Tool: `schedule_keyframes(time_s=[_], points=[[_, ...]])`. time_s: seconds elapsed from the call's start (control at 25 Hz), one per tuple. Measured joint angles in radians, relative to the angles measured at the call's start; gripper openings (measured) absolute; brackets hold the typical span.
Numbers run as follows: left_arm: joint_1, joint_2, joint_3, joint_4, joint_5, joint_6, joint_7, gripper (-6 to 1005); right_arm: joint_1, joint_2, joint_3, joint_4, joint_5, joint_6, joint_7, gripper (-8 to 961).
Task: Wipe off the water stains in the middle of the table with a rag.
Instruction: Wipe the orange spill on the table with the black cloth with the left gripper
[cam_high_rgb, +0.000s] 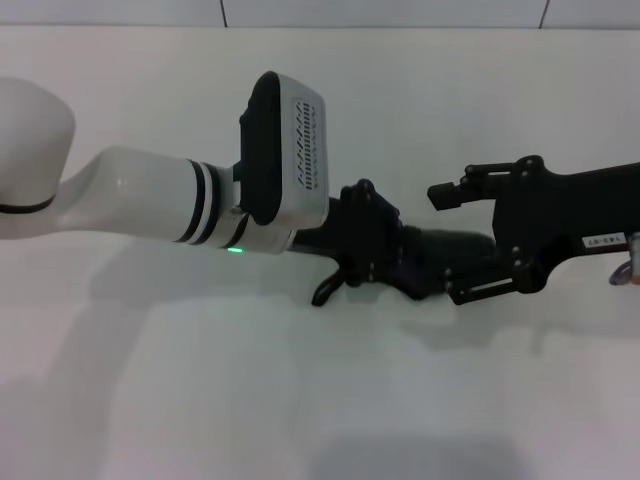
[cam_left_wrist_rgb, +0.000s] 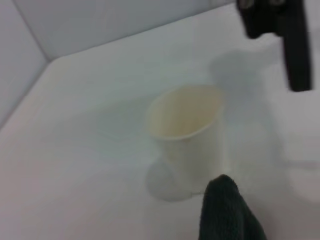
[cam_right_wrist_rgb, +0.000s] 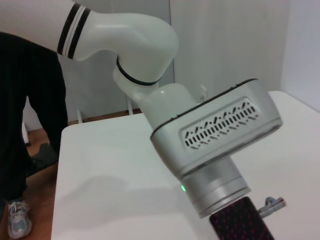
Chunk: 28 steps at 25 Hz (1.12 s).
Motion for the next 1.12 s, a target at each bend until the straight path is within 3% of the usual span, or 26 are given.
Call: schedule_keyframes(time_s=[0.24,0.4,0.44,0.52,0.68,0.92,1.12], points=[[0.059,0.007,-0.011,0.077,0.144,0.04,-0.129,126,0.006,0.0,-0.005,-0.002,0.0,0.0,0.0,842],[0.178,0.011,-0.092,0.224,0.252,0.093,-0.197,129,0.004,0.0,-0.001,-0.003,0.003,0.002,0.0,842],[0.178,0.011,-0.092,0.224,0.252,0.093,-0.197,129,0.004,0.0,-0.002,-0.002,0.003,0.003,-0.001,842],[0.295,0.011,-0.222,0.377,0.361,0.174,-0.252,131,0.004,0.0,-0.004,-0.001,0.003,0.005,-0.001,841],[0.373,0.006,-0.34,0.492,0.451,0.252,-0.302,133,0.006,0.0,-0.008,0.0,0.003,0.01,-0.004,841],[0.429,0.004,-0.466,0.533,0.475,0.339,-0.321,137,0.007,0.0,-0.015,0.001,0.005,0.014,-0.006,841],[0.447,0.007,-0.482,0.535,0.484,0.357,-0.349,141,0.008,0.0,-0.013,0.005,0.003,0.015,-0.006,842]])
